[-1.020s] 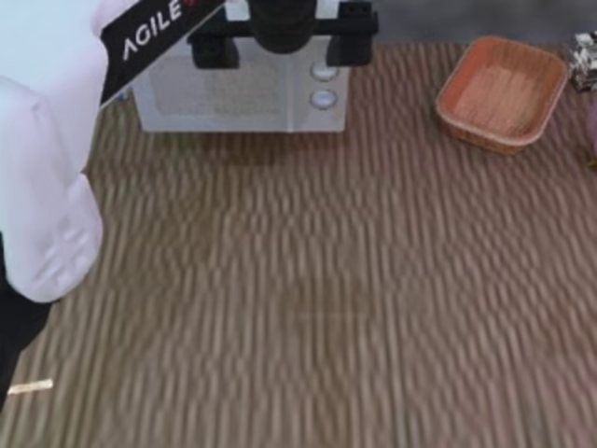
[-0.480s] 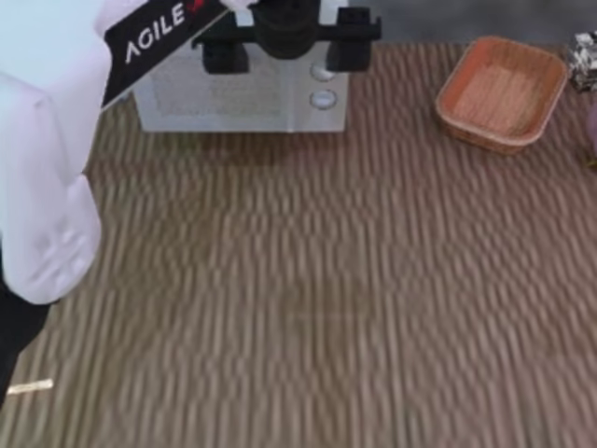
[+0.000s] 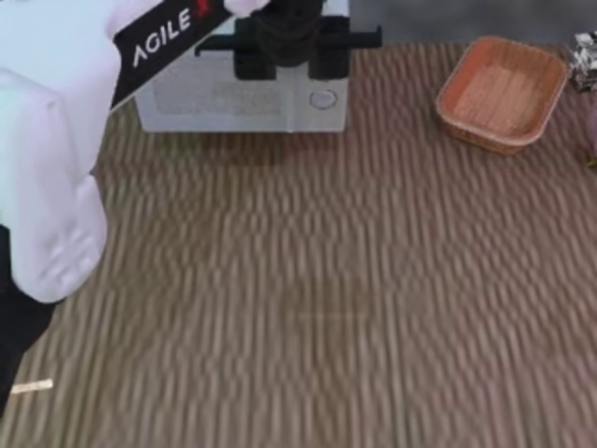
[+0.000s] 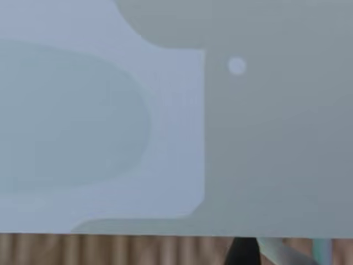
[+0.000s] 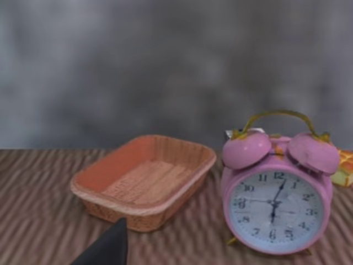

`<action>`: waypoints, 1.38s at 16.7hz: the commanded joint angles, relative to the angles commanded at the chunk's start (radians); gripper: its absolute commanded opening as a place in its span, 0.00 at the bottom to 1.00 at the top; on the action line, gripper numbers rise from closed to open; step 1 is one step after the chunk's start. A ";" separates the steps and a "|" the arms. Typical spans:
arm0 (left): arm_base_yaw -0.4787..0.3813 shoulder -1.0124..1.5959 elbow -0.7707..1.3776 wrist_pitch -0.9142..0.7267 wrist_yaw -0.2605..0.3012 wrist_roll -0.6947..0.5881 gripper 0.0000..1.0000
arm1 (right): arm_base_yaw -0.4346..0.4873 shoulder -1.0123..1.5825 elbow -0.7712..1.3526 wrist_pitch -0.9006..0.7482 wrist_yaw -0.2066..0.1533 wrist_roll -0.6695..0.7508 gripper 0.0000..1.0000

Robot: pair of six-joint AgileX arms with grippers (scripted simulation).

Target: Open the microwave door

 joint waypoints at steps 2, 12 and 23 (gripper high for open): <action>0.000 0.000 0.000 0.000 0.000 0.000 0.02 | 0.000 0.000 0.000 0.000 0.000 0.000 1.00; -0.022 -0.023 -0.043 -0.002 0.005 -0.004 0.00 | 0.000 0.000 0.000 0.000 0.000 0.000 1.00; -0.029 -0.138 -0.239 0.093 -0.015 -0.028 0.00 | 0.000 0.000 0.000 0.000 0.000 0.000 1.00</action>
